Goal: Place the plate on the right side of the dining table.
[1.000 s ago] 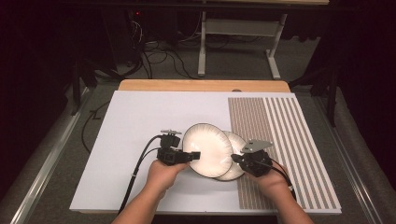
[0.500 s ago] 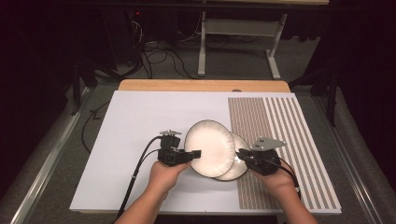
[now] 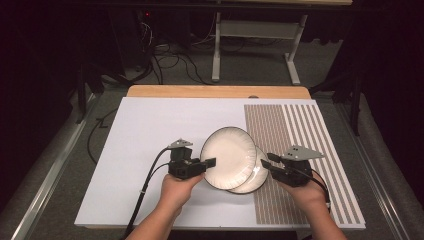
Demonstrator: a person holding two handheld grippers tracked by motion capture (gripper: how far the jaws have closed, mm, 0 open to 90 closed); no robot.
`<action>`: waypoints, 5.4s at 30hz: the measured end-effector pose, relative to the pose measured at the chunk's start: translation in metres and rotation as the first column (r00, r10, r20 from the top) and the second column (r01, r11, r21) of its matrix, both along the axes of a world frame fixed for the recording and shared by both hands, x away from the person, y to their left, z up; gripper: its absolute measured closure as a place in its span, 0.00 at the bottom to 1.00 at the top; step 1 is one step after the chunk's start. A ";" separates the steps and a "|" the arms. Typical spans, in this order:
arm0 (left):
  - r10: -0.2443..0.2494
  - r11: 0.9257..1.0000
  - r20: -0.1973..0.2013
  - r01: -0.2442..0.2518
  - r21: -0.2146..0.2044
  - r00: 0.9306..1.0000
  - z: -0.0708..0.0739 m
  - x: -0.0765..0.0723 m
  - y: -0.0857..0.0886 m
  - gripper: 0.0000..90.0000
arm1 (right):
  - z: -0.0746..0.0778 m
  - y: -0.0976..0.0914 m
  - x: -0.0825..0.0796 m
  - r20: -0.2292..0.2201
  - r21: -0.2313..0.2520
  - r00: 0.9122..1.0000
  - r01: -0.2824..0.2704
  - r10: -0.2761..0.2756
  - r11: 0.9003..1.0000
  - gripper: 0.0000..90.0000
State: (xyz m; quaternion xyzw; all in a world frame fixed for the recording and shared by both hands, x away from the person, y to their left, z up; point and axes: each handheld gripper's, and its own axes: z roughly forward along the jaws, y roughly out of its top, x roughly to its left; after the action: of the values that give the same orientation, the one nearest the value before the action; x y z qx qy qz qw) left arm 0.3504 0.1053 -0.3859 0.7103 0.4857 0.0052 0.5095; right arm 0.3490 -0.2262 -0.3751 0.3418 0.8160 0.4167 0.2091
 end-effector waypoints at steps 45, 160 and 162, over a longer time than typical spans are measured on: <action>-0.078 0.992 0.377 0.035 0.120 0.923 0.004 -0.022 0.030 0.83 | 0.010 -0.049 -0.042 0.133 0.161 0.984 0.093 -0.115 0.983 0.01; -0.286 0.958 0.273 0.271 0.093 0.918 0.024 0.019 -0.115 0.80 | 0.028 -0.101 -0.023 0.025 0.267 0.995 0.091 -0.101 0.960 0.95; -0.297 0.955 0.271 0.281 0.099 0.916 0.024 0.021 -0.121 0.80 | 0.027 -0.108 -0.025 0.024 0.270 0.993 0.102 -0.113 0.957 0.95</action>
State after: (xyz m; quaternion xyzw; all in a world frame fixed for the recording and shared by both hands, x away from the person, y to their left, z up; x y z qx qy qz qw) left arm 0.3711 -0.0159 -0.3621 0.7806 0.2973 0.0454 0.5480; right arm 0.3241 -0.3339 -0.3486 0.4026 0.7279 0.5181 0.1990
